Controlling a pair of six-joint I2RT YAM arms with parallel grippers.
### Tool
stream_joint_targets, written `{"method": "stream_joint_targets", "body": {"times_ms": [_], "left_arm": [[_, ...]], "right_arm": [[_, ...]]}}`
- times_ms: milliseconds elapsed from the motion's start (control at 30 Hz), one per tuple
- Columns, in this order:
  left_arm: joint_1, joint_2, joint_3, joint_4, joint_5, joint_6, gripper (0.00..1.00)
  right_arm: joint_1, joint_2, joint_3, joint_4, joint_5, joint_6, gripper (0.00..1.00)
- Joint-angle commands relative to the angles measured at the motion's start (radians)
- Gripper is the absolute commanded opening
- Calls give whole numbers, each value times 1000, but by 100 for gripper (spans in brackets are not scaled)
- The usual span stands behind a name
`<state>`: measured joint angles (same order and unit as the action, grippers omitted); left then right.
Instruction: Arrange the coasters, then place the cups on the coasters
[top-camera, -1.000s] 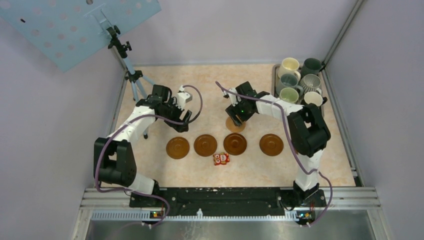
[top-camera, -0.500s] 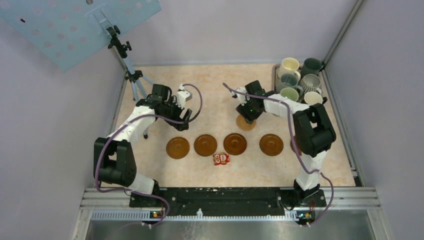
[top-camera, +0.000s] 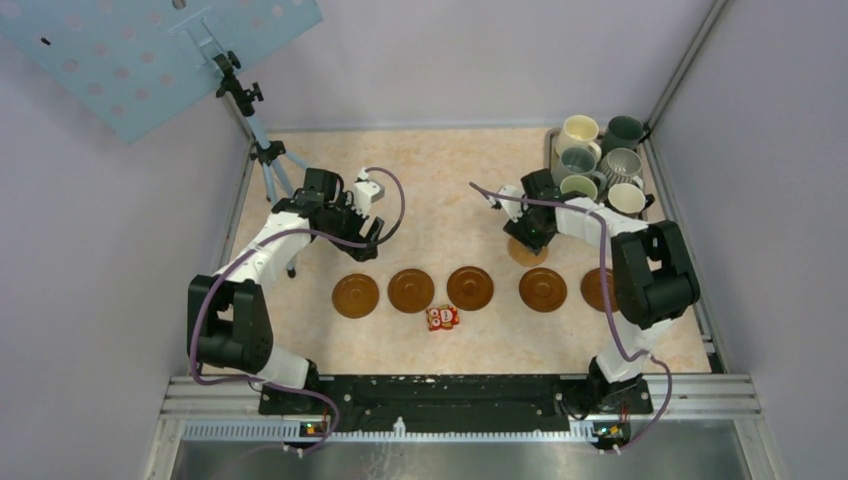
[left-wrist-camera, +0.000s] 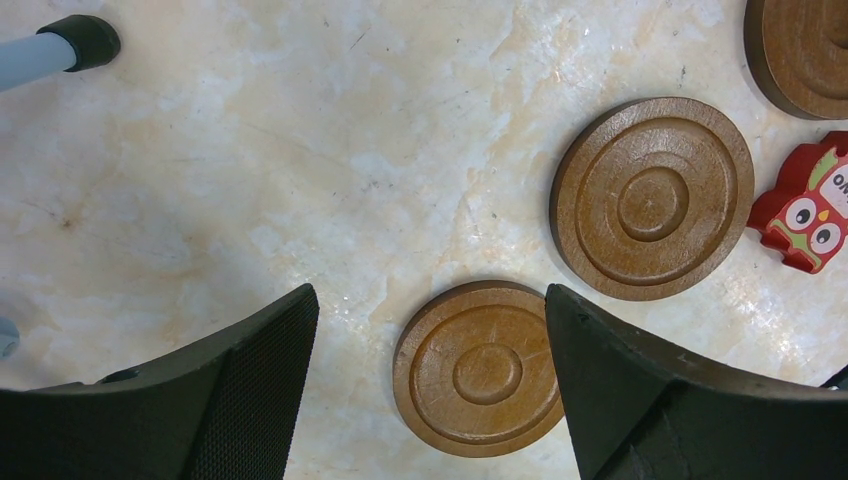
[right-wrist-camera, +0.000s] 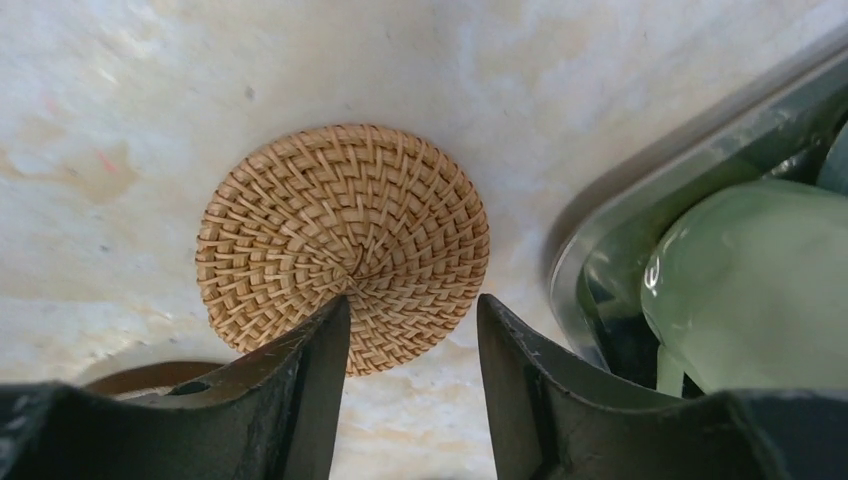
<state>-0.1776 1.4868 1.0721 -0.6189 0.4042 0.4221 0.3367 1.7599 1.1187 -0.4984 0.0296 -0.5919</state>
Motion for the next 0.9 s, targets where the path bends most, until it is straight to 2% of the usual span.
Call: {"method": "stream_joint_targets", "body": {"times_ms": [0, 633, 867], "left_arm": [[3, -23, -13, 34, 19, 16, 89], [3, -20, -15, 39, 24, 18, 89], [3, -16, -7, 36, 24, 18, 89]], "right_arm": [[-51, -25, -44, -19, 74, -94, 49], [-211, -89, -81, -22, 101, -271, 42], [-274, -97, -92, -18, 106, -316, 35]]}}
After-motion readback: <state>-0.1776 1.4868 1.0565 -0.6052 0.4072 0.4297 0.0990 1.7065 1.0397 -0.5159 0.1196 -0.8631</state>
